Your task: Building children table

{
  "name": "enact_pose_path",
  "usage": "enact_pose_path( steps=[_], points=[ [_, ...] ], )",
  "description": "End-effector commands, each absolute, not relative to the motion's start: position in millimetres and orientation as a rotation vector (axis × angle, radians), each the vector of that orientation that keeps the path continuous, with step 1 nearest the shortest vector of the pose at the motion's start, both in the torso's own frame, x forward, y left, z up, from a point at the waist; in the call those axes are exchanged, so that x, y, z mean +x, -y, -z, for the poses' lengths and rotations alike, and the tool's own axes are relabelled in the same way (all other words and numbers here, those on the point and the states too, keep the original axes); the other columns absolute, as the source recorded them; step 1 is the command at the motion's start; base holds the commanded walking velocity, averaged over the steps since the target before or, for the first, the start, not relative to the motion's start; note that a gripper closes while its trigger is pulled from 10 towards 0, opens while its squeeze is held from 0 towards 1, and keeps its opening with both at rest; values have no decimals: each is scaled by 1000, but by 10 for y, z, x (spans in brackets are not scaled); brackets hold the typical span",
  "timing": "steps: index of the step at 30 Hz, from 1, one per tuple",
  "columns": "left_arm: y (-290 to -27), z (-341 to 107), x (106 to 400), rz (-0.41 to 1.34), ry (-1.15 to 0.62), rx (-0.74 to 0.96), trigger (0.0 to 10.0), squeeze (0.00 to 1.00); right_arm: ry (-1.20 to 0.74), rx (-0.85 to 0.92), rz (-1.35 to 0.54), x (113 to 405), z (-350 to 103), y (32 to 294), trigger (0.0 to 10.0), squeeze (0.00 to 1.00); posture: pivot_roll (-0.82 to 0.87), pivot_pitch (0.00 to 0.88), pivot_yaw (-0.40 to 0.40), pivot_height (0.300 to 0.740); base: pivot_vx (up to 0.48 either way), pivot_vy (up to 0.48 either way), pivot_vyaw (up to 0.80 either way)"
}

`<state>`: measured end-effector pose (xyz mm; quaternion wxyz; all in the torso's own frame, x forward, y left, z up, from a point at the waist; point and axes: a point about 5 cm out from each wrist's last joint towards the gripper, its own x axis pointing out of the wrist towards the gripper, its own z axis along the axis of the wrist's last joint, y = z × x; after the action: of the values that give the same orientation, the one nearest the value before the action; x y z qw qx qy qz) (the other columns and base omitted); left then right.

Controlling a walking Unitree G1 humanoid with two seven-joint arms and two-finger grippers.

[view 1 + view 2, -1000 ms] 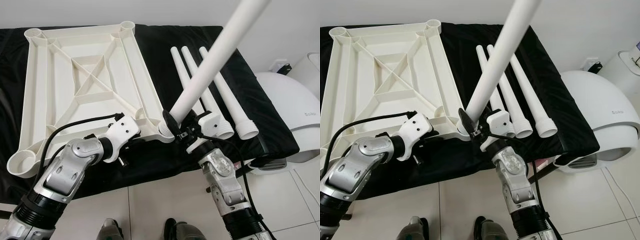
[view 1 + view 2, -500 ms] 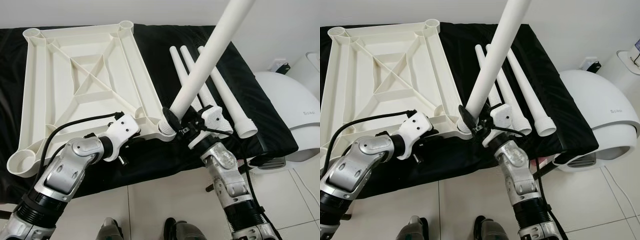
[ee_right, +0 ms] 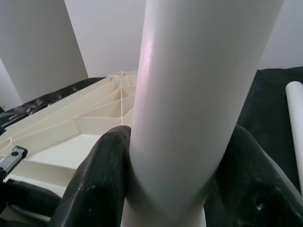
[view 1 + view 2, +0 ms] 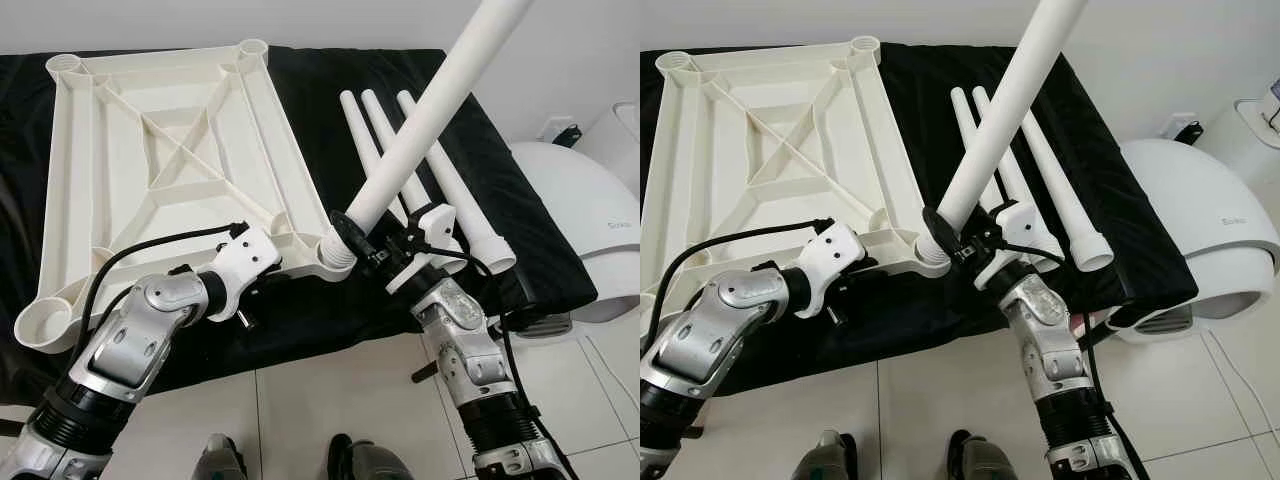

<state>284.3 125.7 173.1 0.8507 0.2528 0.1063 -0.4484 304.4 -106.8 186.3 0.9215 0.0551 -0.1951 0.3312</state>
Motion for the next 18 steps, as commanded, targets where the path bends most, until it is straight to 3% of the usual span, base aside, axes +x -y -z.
enact_pose_path(
  steps=[1, 8, 18],
  points=[
    [-1284, -1705, 2823, 959, -239, 535, 10000, 0, 400, 86, -611, 3090, -1877, 1293, 10000, 0, 56, 193, -65, 740, 0, 0, 0],
    [-1279, -1710, 2824, 964, -239, 536, 10000, 0, 379, -85, -736, 3081, -1803, 1208, 10000, 0, 53, 198, -64, 740, 0, 0, 0],
    [-1284, -1712, 2818, 959, -239, 534, 10000, 0, 349, -151, -813, 3097, -1756, 1140, 10000, 0, 63, 198, -72, 740, 0, 0, 0]
  ],
)
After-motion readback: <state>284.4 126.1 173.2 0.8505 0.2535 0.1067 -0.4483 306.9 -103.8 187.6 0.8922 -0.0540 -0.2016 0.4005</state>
